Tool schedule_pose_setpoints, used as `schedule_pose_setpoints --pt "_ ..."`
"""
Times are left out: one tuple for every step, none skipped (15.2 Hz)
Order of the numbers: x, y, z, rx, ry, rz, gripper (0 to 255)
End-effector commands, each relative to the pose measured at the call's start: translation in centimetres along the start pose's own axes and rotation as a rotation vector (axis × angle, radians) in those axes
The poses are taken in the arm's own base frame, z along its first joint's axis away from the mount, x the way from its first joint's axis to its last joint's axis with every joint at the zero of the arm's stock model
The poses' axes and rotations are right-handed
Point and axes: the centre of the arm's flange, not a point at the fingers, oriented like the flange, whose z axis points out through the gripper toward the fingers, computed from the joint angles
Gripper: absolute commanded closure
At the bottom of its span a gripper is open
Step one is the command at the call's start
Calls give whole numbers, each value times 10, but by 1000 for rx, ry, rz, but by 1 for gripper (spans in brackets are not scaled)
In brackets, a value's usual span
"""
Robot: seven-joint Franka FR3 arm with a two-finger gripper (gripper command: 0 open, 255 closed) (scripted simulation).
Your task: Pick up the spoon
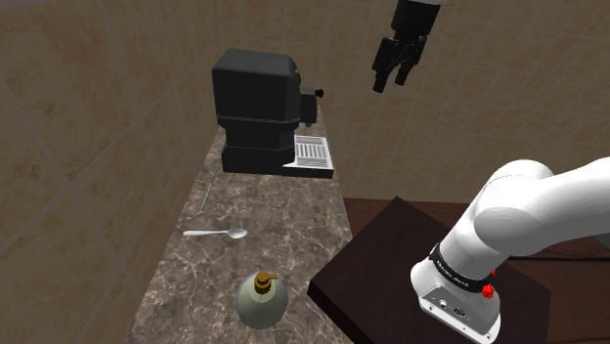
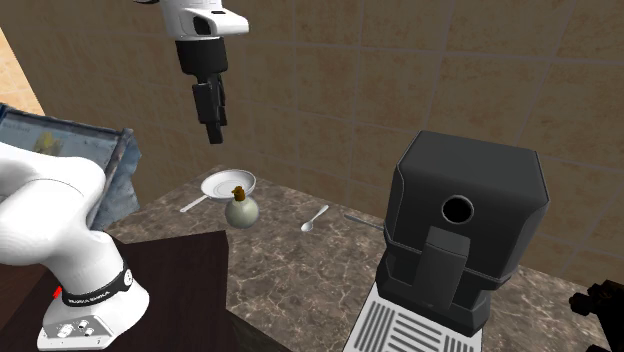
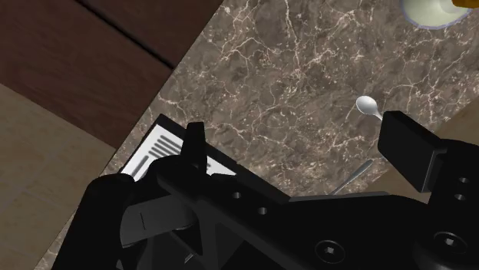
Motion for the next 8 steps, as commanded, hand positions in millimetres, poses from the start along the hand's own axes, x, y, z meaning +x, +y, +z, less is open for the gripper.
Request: schedule_pose_setpoints --pt "0 0 0 0 0 0 0" --pt "6 -4 11 4 3 -13 0" --pt "12 -8 21 9 6 -26 0" --pt "18 -12 32 13 9 -39 0" --pt "23 -16 42 18 12 -52 0" --pt "29 -20 53 22 16 -65 0" --pt "35 -25 63 27 19 -78 0" --pt "41 -29 74 31 22 -91 0"
